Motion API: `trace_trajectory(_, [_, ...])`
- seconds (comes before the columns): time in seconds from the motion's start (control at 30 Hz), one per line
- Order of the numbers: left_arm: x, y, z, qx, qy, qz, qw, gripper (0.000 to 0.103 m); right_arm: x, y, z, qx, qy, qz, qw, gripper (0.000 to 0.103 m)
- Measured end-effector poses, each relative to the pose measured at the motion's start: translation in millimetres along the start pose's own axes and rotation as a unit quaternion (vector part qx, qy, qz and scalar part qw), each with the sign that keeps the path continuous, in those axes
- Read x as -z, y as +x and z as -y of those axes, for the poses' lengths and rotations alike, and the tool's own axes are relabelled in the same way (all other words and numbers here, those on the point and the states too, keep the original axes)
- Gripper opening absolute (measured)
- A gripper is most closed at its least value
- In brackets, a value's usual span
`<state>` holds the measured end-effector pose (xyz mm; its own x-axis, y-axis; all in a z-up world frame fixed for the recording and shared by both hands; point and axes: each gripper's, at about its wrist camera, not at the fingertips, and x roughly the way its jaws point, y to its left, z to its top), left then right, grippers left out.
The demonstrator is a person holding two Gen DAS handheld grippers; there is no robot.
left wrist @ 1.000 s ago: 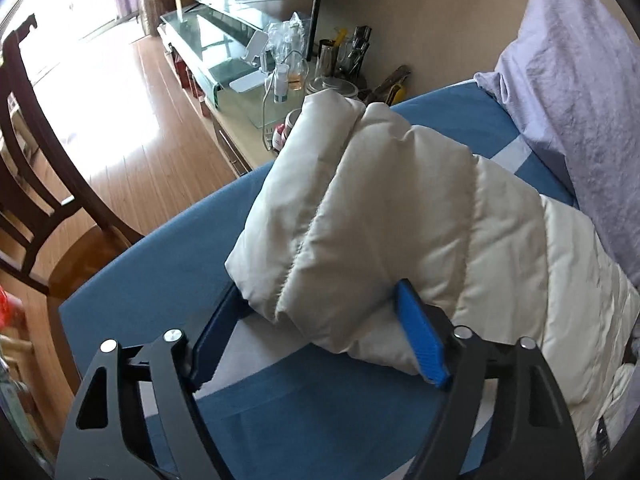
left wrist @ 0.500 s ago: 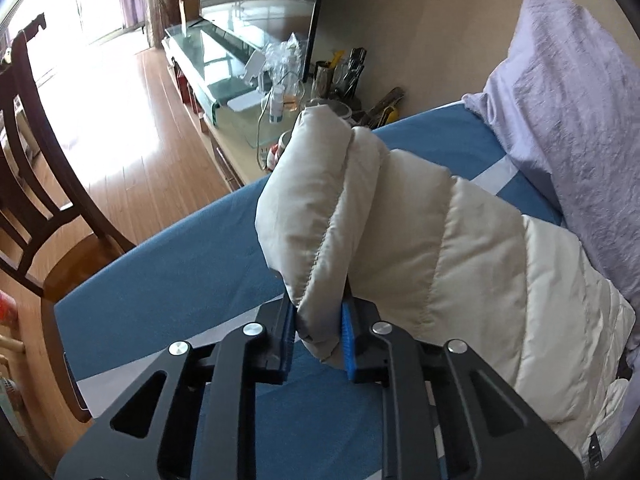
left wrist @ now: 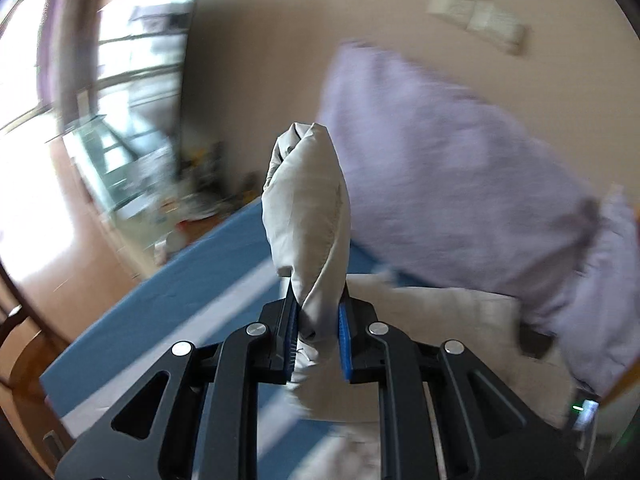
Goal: Fold large clothes
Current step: 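Grasp the other sleeve cuff with the left gripper and lift it, then lay the sleeve across the jacket front and open the left gripper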
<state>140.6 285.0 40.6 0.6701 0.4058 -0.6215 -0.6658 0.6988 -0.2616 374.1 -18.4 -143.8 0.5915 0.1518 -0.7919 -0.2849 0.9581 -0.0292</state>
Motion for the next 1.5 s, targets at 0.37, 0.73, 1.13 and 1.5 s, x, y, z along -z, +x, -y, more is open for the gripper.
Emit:
trace_trajectory(0.37, [35.8,-10.4,155.7,0.169,0.111,-0.028,0.9789,0.015,7.6,-29.6,21.6,-0.057,0.023,-0.001,0.998,0.097])
trace_trajectory(0.73, [126.4,20.6,255.9,0.211,0.192,-0.123,0.9505,0.015,34.7,-70.7,71.9,-0.017,0.015,0.039,0.999,0.097])
trace_trajectory(1.13, [191.7,53.7,283.8,0.166,0.256,-0.188,0.9335,0.016,59.5,-84.9,107.3,0.019,0.028,0.050,0.998,0.097])
trace_trajectory(1.5, [213.8,56.1,286.7,0.170,0.274,-0.213,0.9224,0.054,70.6,-90.6,114.3,0.028,0.041,0.050,0.998,0.097])
